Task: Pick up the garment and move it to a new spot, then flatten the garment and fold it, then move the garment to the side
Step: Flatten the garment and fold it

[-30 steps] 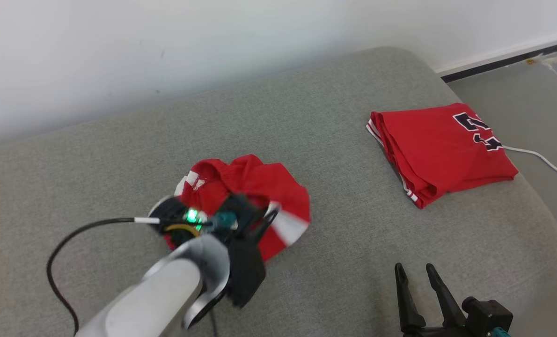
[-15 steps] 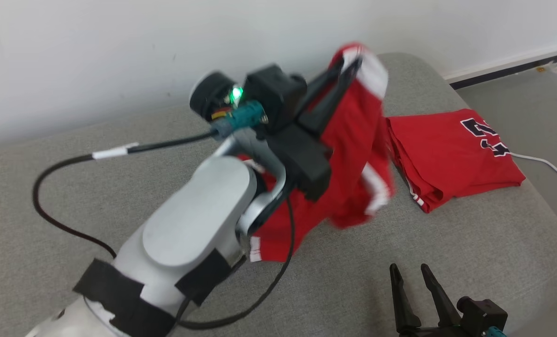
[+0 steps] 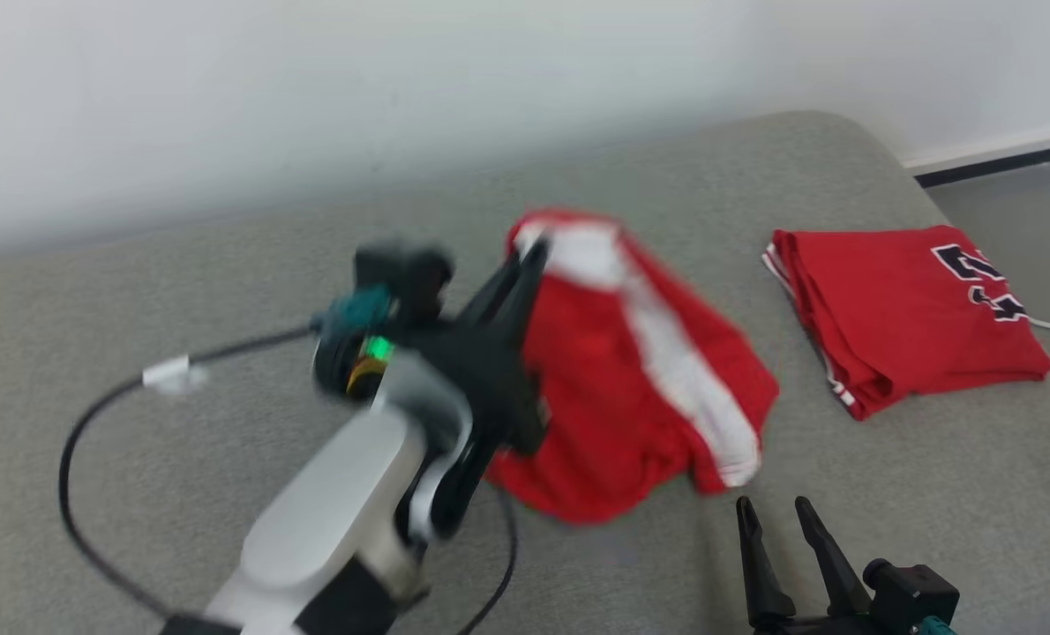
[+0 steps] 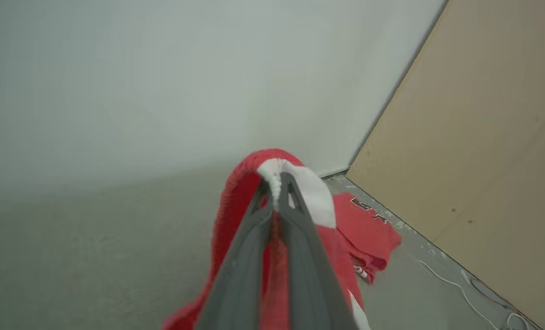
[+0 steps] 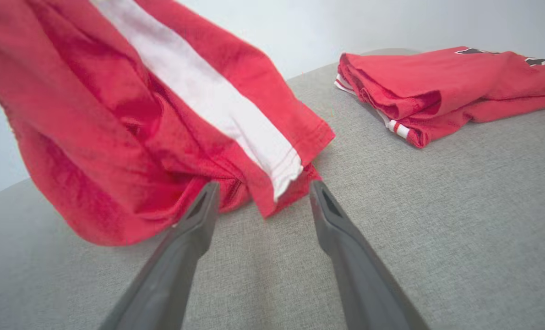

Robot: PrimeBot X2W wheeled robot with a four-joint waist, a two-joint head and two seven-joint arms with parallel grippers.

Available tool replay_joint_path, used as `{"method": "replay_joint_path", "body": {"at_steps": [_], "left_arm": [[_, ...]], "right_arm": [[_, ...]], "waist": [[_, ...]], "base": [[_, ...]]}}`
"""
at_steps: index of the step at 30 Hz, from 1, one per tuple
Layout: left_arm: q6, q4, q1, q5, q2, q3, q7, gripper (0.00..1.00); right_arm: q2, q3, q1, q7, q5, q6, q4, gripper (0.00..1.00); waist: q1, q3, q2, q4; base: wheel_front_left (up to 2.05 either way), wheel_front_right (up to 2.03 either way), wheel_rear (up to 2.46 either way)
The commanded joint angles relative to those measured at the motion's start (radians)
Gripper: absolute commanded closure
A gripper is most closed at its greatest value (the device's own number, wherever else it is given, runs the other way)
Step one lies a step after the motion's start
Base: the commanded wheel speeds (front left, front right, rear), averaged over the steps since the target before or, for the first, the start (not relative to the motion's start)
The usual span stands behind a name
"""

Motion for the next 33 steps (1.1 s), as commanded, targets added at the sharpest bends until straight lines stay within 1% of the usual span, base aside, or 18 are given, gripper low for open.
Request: {"method": "replay_joint_path", "body": {"at_steps": [1, 5, 10, 13, 15, 18, 20, 21, 22, 24, 27, 32, 33], "left_arm": [[0.01, 0.003, 0.061, -0.02, 0.022, 0.001, 0.011, 1.0], [0.027, -0.02, 0.206, -0.071, 0.076, 0.016, 0.022, 1.0], [0.052, -0.078, 0.348, -0.115, 0.128, 0.041, 0.015, 1.0], [0.065, -0.115, 0.429, -0.161, 0.138, 0.069, 0.007, 1.0], [0.065, -0.141, 0.475, -0.193, 0.148, 0.084, 0.009, 1.0], [0.076, -0.167, 0.527, -0.216, 0.164, 0.097, 0.015, 1.0], [0.075, -0.183, 0.544, -0.223, 0.17, 0.104, 0.006, 1.0], [0.071, -0.192, 0.545, -0.21, 0.176, 0.106, -0.009, 0.54], [0.073, -0.194, 0.548, -0.204, 0.178, 0.111, -0.023, 0.0], [0.079, -0.197, 0.541, -0.167, 0.186, 0.111, -0.064, 0.0], [0.074, -0.19, 0.537, -0.122, 0.188, 0.104, -0.126, 0.0], [0.099, -0.157, 0.56, -0.055, 0.208, 0.106, -0.197, 0.0], [0.099, -0.157, 0.56, -0.055, 0.208, 0.106, -0.197, 0.0]], "right_arm": [[0.003, 0.001, 0.005, -0.005, -0.006, -0.003, -0.005, 0.0], [0.003, -0.003, 0.003, -0.004, -0.01, -0.003, -0.012, 0.0], [0.003, -0.01, 0.001, 0.0, -0.016, -0.003, -0.018, 0.0], [0.003, -0.011, 0.0, 0.003, -0.016, -0.003, -0.019, 0.0], [0.003, -0.015, 0.004, 0.005, -0.019, -0.003, -0.021, 0.0], [0.003, -0.019, 0.011, 0.011, -0.025, -0.003, -0.027, 0.0], [0.003, -0.02, 0.012, 0.016, -0.03, -0.003, -0.031, 0.0], [0.003, -0.02, 0.012, 0.019, -0.031, -0.003, -0.034, 0.0], [0.003, -0.02, 0.012, 0.02, -0.032, -0.003, -0.036, 0.0], [0.003, -0.016, 0.01, 0.023, -0.031, -0.003, -0.038, 0.0], [0.003, -0.012, 0.012, 0.027, -0.028, -0.003, -0.037, 0.0], [0.003, -0.013, 0.017, 0.026, -0.024, -0.003, -0.034, 0.0], [0.003, -0.013, 0.017, 0.026, -0.024, -0.003, -0.034, 0.0]], "waist": [[0.0, 0.011, 0.0, 0.037], [0.0, 0.024, 0.0, 0.077], [0.0, 0.031, 0.0, 0.119], [0.0, 0.028, 0.0, 0.131], [0.0, 0.024, 0.0, 0.142], [0.0, 0.02, 0.0, 0.158], [0.0, 0.016, 0.0, 0.166], [0.0, 0.015, 0.0, 0.169], [0.0, 0.013, 0.0, 0.172], [0.0, 0.01, 0.0, 0.175], [0.0, 0.002, 0.0, 0.175], [0.0, -0.009, 0.0, 0.175], [0.0, -0.009, 0.0, 0.175]], "base": [[0.0, 0.0, 0.0], [0.0, 0.0, 0.0], [0.0, 0.0, 0.0], [0.0, 0.0, 0.0], [0.0, 0.0, 0.0], [0.0, 0.0, 0.0], [0.0, 0.0, 0.0], [0.0, 0.0, 0.0], [0.0, 0.0, 0.0], [0.0, 0.0, 0.0], [0.0, 0.0, 0.0], [0.0, 0.0, 0.0], [0.0, 0.0, 0.0]]}}
